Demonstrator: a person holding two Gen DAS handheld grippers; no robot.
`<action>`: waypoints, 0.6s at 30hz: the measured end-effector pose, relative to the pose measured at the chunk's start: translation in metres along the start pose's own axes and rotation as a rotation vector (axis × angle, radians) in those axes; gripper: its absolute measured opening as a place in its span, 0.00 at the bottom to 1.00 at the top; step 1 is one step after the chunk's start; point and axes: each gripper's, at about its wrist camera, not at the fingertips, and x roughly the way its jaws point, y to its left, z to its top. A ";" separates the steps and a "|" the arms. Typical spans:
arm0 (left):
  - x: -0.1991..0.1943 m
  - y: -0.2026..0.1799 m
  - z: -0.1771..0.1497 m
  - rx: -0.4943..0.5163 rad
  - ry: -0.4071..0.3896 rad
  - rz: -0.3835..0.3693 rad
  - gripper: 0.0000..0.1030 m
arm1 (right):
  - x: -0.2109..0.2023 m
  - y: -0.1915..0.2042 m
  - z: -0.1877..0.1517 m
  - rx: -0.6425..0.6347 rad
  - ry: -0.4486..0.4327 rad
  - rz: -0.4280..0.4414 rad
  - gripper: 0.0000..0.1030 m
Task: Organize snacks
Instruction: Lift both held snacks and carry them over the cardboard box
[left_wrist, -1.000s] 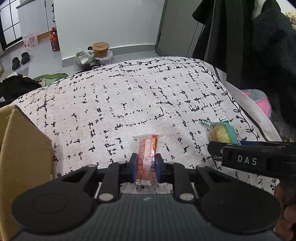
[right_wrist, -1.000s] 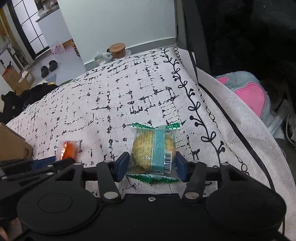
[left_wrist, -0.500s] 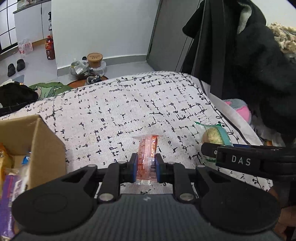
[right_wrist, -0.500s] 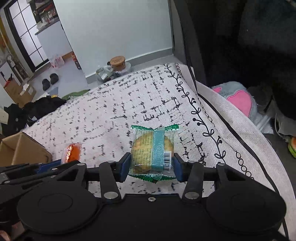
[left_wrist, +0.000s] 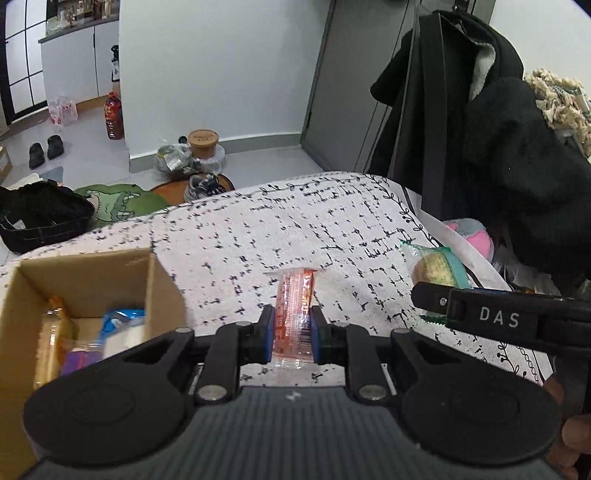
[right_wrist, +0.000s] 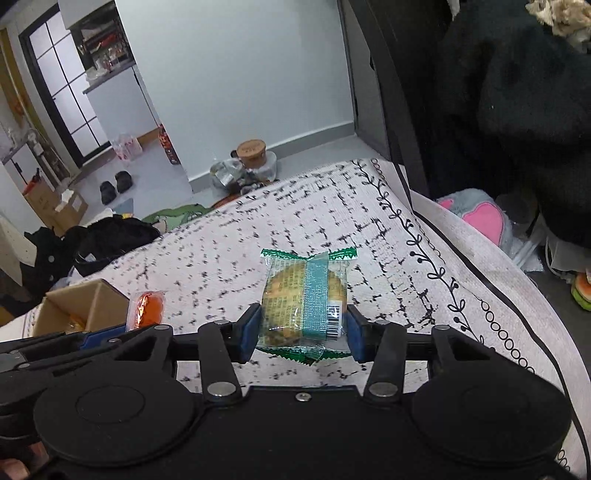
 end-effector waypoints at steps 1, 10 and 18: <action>-0.003 0.002 0.000 -0.001 -0.004 0.003 0.18 | -0.003 0.003 0.000 0.000 -0.006 0.004 0.45; -0.030 0.019 0.005 -0.004 -0.049 0.033 0.18 | -0.021 0.023 -0.001 -0.006 -0.046 0.034 0.45; -0.050 0.039 0.008 -0.008 -0.079 0.065 0.18 | -0.029 0.040 0.001 -0.011 -0.076 0.054 0.45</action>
